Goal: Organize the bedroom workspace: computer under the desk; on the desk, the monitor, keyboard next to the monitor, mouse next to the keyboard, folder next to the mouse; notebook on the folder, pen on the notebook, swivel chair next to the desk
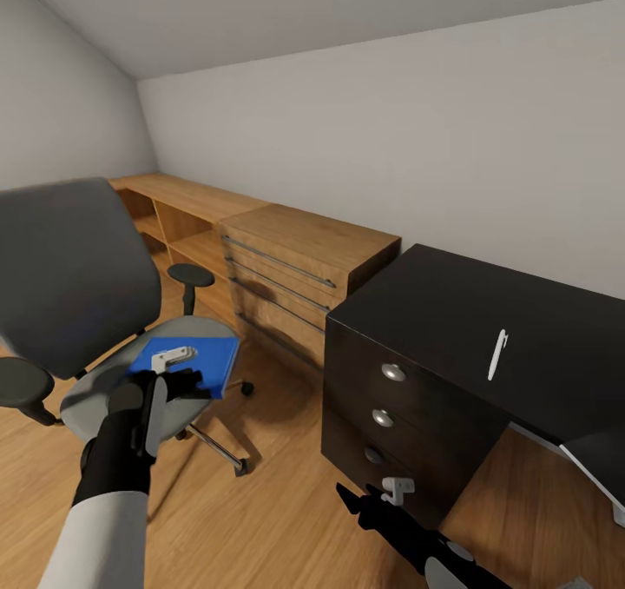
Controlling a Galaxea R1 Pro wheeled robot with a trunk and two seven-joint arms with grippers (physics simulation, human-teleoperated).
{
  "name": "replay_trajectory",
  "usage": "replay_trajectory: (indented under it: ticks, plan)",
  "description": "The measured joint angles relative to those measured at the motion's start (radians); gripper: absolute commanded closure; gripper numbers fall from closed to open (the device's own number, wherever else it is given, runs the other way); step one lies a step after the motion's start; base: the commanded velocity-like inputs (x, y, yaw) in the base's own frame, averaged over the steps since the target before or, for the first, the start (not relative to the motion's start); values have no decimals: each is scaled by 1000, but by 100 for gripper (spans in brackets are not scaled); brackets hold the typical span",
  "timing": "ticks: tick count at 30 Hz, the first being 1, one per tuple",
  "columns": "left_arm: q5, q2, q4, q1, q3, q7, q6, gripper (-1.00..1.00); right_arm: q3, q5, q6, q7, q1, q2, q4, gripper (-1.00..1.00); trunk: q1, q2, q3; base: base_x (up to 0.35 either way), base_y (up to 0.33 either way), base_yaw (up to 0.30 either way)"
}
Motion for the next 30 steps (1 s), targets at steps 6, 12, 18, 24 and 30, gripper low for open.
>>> replay_trajectory:
  ticks: [6, 12, 18, 24, 30]
  plan:
    - [-1, 0, -33, 1, 1, 0, 1, -100, 1, 0, 0, 0, 0, 1, 0, -100, 0, 0, 0, 0, 0, 0]
    - [-2, 0, -42, 0, 1, 1, 1, -100, 1, 0, -1, 0, 0, 1, 1, -100, 0, 0, 0, 0, 0, 0]
    - [-1, 0, -49, 0, 2, 1, 1, -100, 2, 0, -1, -1, -1, 2, 1, -100, 0, 0, 0, 72, 64, 0]
    - [-1, 0, -56, 0, 3, 2, 1, -100, 2, 0, -1, 0, 0, 5, 9, -100, 0, 0, 0, 220, 191, 0]
    - [-2, 0, -57, 0, 3, 2, 1, -100, 1, 1, -7, 1, 0, 15, 32, -100, 0, 0, 0, 256, 221, 0]
